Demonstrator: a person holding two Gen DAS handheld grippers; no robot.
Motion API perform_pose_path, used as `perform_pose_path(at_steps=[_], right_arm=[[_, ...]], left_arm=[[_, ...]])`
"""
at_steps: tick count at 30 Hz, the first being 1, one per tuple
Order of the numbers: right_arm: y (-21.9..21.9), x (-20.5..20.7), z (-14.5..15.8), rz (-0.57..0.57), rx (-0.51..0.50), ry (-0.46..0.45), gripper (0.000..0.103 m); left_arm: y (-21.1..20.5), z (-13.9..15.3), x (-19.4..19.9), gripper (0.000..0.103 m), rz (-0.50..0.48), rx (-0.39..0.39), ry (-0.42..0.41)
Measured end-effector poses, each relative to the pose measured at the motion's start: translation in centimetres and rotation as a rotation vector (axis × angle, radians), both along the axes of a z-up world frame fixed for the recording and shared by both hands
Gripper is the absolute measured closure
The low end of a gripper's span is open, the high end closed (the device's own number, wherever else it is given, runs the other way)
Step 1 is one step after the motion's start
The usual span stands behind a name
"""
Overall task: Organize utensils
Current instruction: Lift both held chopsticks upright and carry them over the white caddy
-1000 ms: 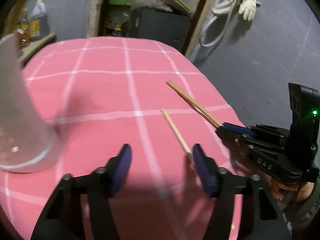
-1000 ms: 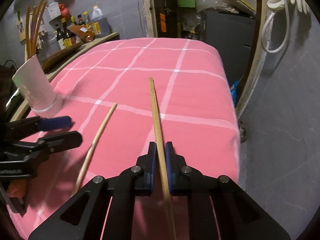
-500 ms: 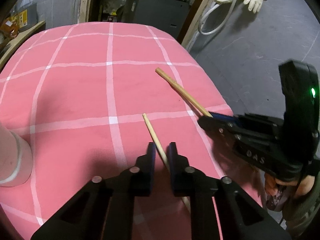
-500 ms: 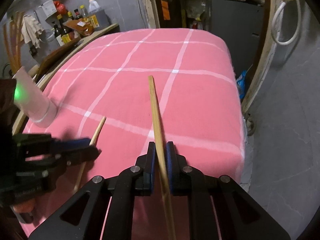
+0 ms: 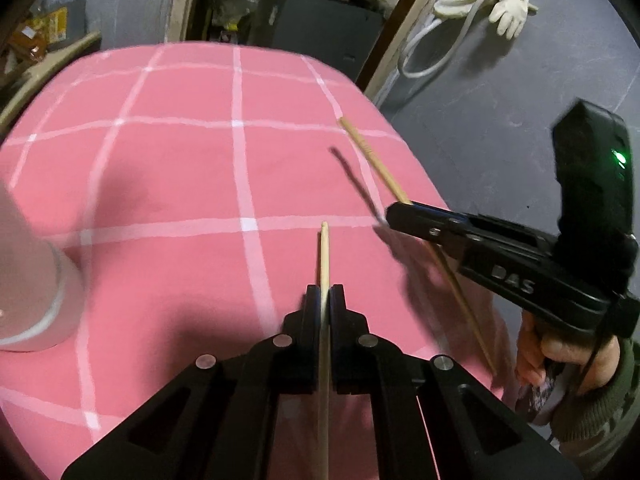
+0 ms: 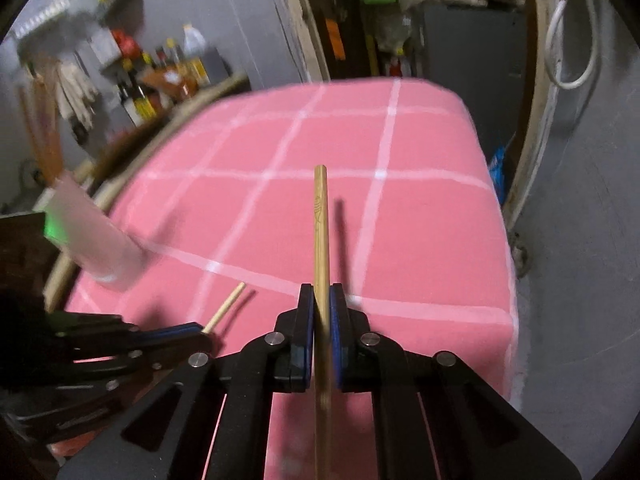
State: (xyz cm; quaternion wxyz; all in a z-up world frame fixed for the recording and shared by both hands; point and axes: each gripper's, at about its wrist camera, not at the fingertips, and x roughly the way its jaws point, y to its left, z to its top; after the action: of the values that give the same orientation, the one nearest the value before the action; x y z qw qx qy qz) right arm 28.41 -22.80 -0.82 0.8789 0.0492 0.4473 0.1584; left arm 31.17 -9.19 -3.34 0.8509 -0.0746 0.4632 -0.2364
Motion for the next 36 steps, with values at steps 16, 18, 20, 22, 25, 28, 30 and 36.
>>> perform_pose_path(at_steps=[16, 18, 20, 22, 25, 28, 30, 36], right_arm=[[4.8, -8.1, 7.8, -0.041, 0.259, -0.603, 0.097], [6.3, -8.3, 8.6, -0.030, 0.279, -0.663, 0.097], [7.2, -8.3, 9.4, -0.027, 0.312, -0.705, 0.097], [8.3, -8.1, 10.1, -0.022, 0.343, -0.744, 0.097], [10.3, -7.6, 11.3, -0.007, 0.384, -0.813, 0.097], [12.1, -6.7, 12.3, 0.007, 0.430, -0.860, 0.097], [13.0, -5.9, 12.9, 0.012, 0.474, -0.875, 0.097], [15.5, -4.1, 13.9, 0.005, 0.510, -0.975, 0.097]], left_arm=[[6.9, 8.9, -8.3, 0.101, 0.202, -0.138, -0.552], [8.0, 10.1, -8.9, 0.101, 0.232, -0.146, -0.606], [9.2, 11.1, -9.2, 0.101, 0.260, -0.152, -0.655], [10.5, 11.7, -9.2, 0.101, 0.290, -0.154, -0.696], [12.9, 12.7, -9.0, 0.101, 0.339, -0.160, -0.741], [16.0, 13.7, -8.3, 0.100, 0.395, -0.168, -0.778], [18.2, 14.2, -7.8, 0.100, 0.434, -0.186, -0.797], [24.9, 15.5, -6.3, 0.101, 0.572, -0.223, -0.850]])
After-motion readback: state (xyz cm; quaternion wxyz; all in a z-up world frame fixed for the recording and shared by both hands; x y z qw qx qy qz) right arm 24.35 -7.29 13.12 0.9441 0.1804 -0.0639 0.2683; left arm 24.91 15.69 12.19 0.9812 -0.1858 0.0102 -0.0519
